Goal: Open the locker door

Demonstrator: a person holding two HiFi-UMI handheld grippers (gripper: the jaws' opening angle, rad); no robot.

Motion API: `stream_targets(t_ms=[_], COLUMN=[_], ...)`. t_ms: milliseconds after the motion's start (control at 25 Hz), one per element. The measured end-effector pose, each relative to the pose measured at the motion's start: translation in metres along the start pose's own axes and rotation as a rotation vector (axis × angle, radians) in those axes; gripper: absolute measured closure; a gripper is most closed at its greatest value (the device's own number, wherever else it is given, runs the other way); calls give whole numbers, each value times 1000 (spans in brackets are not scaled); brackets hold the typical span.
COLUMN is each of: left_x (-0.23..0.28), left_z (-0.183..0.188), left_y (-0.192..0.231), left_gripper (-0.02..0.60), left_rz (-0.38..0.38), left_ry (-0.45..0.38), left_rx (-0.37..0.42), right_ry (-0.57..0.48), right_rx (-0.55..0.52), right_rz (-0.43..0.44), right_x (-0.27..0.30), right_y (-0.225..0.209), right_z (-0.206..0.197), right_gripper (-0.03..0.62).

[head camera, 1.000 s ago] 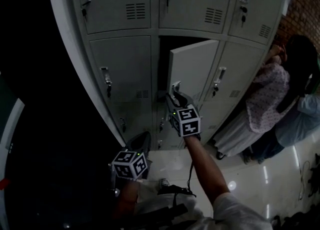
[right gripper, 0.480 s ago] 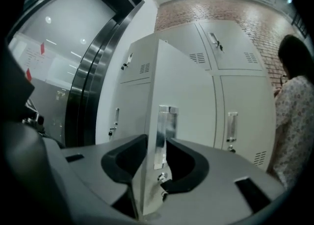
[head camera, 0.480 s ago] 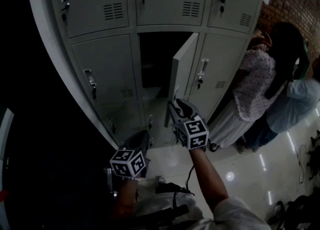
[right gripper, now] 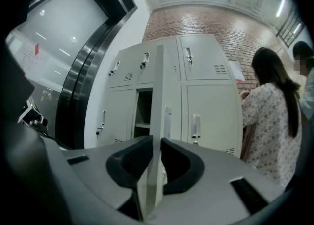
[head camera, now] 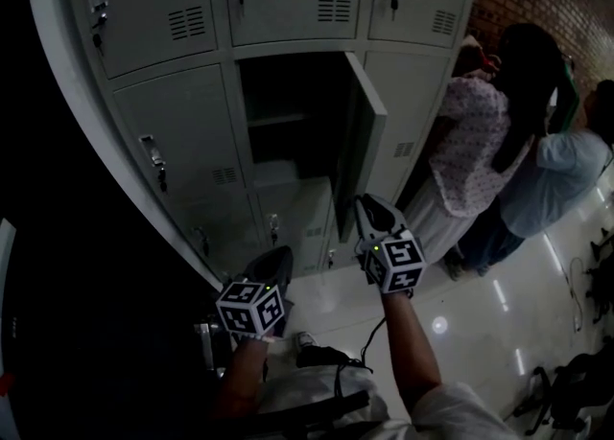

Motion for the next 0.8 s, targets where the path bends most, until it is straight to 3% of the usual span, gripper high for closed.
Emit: stream_targets(t_ms=[360,520,800], left_x=[14,20,26], left_z=[2,2,8], left_y=[-12,-14,-8], left_gripper=[588,588,588], left_rz=[-21,-24,-5], left_ry=[7,12,8], left_rx=[20,30,31], right_ry=[-73,-107,-122], right_rx=[152,212,209], right_rz=[-134,-206,-206], right_x=[-37,-45,-46], right_y=[-76,-119,-146], right_z=[-9,-15,-16], right_gripper=[531,578,583])
Point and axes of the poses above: the fingertips, and each gripper's own axes: x forward along the fingers, y to its left, z out of its top, the point moved 2 cm from there along -x, backward along the fingers, and after that the axes turned 9 degrees about z, right-handed, at the moved point
